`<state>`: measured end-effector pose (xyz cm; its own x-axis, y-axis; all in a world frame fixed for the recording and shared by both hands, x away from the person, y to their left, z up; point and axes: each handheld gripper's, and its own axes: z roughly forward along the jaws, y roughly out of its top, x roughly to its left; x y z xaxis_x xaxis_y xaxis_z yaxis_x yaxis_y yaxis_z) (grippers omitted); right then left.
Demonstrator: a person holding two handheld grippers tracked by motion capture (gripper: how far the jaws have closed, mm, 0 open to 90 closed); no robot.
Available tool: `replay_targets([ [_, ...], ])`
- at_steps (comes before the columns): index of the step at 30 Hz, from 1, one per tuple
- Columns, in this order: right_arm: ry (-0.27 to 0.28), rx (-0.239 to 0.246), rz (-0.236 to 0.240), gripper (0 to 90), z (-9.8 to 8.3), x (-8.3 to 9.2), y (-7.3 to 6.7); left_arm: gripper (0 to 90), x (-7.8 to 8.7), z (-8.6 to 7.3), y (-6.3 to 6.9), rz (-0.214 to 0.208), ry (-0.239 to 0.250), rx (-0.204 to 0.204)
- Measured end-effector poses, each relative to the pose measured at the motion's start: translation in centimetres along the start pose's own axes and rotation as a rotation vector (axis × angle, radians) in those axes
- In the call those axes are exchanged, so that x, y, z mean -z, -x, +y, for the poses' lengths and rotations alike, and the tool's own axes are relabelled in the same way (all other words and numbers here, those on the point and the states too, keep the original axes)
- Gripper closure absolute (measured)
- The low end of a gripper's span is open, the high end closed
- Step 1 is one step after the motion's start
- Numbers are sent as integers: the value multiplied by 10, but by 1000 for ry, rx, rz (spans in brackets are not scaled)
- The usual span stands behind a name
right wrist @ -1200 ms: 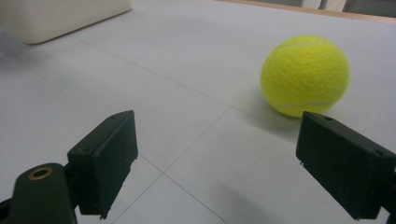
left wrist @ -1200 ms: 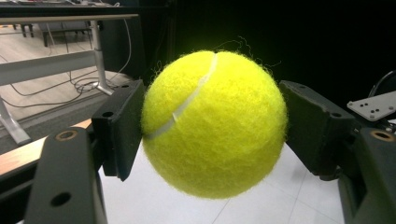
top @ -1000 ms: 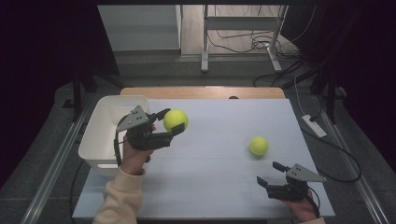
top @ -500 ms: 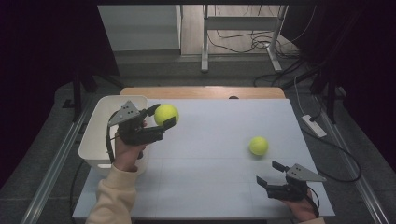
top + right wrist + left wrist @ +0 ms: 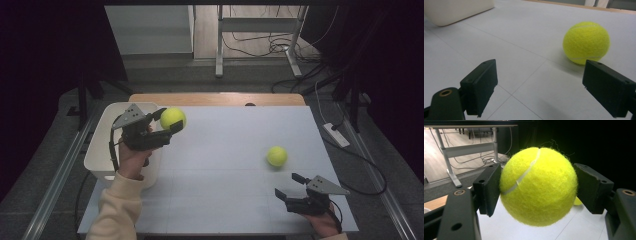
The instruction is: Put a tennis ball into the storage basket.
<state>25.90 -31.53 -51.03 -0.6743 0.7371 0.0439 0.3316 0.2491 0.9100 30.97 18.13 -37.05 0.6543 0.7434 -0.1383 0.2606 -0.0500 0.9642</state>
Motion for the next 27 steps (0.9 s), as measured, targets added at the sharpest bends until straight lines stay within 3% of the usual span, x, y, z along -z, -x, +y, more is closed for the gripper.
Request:
replay_targets([
  [27, -1, 0, -3, 127, 0, 0, -1, 275, 10, 5, -28, 100, -14, 30],
])
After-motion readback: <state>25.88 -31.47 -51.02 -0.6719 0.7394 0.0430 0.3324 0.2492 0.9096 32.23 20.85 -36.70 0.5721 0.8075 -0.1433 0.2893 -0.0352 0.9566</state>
